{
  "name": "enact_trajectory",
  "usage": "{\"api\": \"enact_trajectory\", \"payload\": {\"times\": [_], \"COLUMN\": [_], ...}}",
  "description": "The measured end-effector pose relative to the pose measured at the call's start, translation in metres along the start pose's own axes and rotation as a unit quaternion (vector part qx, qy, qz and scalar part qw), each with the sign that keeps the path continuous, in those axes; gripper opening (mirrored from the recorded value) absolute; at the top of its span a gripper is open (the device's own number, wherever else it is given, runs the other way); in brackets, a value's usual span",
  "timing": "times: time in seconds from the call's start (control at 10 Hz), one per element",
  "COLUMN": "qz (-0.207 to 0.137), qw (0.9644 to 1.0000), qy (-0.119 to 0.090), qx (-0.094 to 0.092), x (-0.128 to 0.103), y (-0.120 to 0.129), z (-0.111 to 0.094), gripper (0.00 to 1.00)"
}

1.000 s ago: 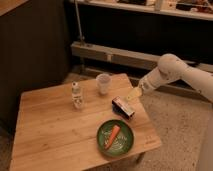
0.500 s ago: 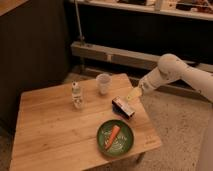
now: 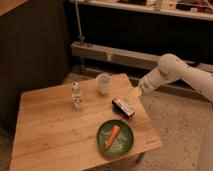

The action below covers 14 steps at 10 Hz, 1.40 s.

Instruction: Push the ceramic bowl across the table

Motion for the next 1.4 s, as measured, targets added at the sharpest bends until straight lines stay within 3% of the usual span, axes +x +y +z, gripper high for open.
{"api": "enact_trajectory", "payload": {"times": [0.3, 0.5, 0.6, 0.8, 1.0, 1.4], "qz": [0.019, 0.032, 0.034, 0.051, 0.060, 0.034], "qw": [0.9997, 0.9988, 0.9982, 0.9967, 0.9963, 0.9981], "qy": [0.001, -0.008, -0.015, -0.021, -0.025, -0.016], "qx": [0.014, 0.035, 0.048, 0.060, 0.056, 0.048], "x": [0.001, 0.020, 0.041, 0.076, 0.092, 0.120], "y": [-0.008, -0.020, -0.025, -0.033, -0.021, 0.062], "z": [-0.010, -0.030, -0.045, -0.059, -0.063, -0.076], "gripper": [0.80, 0.80, 0.76, 0.57, 0.38, 0.02]}}
